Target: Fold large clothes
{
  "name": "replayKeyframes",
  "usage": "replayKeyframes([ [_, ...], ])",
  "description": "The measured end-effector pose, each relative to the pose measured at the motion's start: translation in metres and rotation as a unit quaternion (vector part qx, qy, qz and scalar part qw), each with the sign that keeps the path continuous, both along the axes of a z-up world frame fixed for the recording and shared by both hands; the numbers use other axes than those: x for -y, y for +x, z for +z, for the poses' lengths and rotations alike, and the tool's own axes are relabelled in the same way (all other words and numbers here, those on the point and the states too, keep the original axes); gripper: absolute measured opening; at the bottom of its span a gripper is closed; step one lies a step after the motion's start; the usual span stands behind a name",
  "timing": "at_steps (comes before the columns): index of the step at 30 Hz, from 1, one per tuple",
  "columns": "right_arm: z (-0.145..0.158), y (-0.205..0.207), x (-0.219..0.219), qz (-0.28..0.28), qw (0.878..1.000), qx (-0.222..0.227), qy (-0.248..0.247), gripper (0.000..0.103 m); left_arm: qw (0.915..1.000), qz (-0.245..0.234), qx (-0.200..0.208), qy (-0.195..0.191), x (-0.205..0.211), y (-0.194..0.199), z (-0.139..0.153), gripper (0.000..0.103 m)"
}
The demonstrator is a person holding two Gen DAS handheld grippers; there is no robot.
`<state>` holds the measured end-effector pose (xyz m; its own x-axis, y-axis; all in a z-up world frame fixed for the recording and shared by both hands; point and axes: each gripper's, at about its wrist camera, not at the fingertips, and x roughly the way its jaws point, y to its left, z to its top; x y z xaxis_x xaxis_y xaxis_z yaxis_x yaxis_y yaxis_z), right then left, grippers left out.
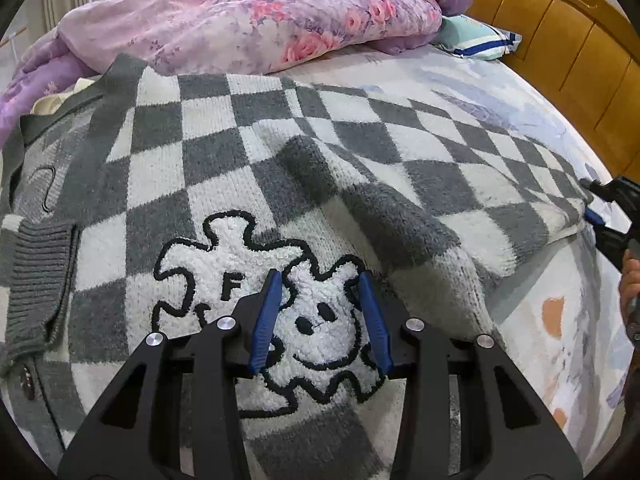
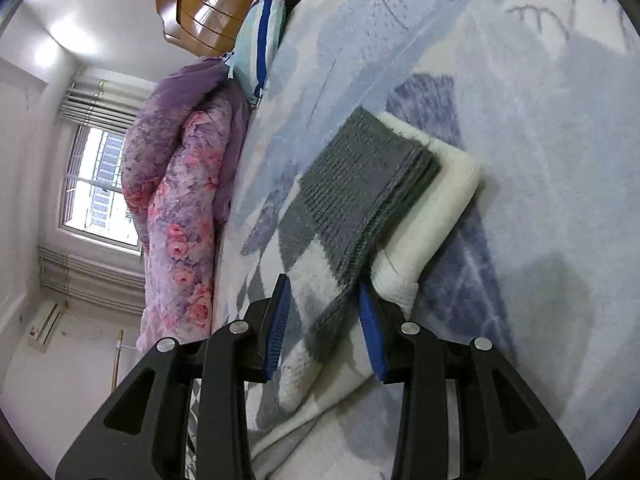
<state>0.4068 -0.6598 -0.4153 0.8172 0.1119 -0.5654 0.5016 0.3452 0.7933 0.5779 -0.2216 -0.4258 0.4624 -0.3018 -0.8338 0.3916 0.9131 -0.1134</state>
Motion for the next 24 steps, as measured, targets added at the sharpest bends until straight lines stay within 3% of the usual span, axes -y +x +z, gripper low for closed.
replayKeyframes([
  [1, 0.001, 0.004, -0.002, 0.008, 1.000, 0.000, -0.013, 0.028, 1.0000, 0.003, 0.000, -0.003, -0.001, 0.000, 0.000, 0.040],
  [2, 0.003, 0.010, -0.004, 0.018, 0.999, 0.001, -0.028, 0.008, 0.9999, 0.009, -0.001, -0.008, -0.002, 0.000, -0.001, 0.040],
  [6, 0.028, 0.008, -0.018, 0.019, 0.996, 0.022, -0.089, 0.008, 0.9997, 0.017, 0.000, -0.021, -0.003, -0.001, 0.002, 0.041],
  [8, 0.054, 0.008, -0.035, 0.029, 0.990, 0.039, -0.136, 0.008, 0.9983, 0.019, -0.003, -0.055, -0.014, -0.005, 0.010, 0.041],
  [10, 0.086, 0.014, -0.060, 0.053, 0.977, 0.056, -0.196, 0.008, 0.9916, 0.026, -0.016, -0.125, -0.034, -0.012, 0.023, 0.041],
  [12, 0.112, 0.020, -0.086, 0.079, 0.967, 0.079, -0.230, 0.008, 0.9887, 0.030, 0.001, -0.147, -0.059, -0.022, 0.043, 0.041],
  [15, 0.152, 0.029, -0.136, 0.118, 0.951, 0.125, -0.255, 0.008, 0.9885, 0.048, 0.031, -0.140, -0.102, -0.027, 0.064, 0.041],
  [19, 0.196, 0.050, -0.224, 0.185, 0.925, 0.171, -0.284, 0.008, 0.9862, 0.121, 0.062, -0.095, -0.195, -0.029, 0.078, 0.041],
  [24, 0.211, 0.080, -0.319, 0.255, 0.905, 0.181, -0.288, 0.008, 0.9744, 0.214, 0.057, -0.039, -0.293, -0.024, 0.071, 0.041],
])
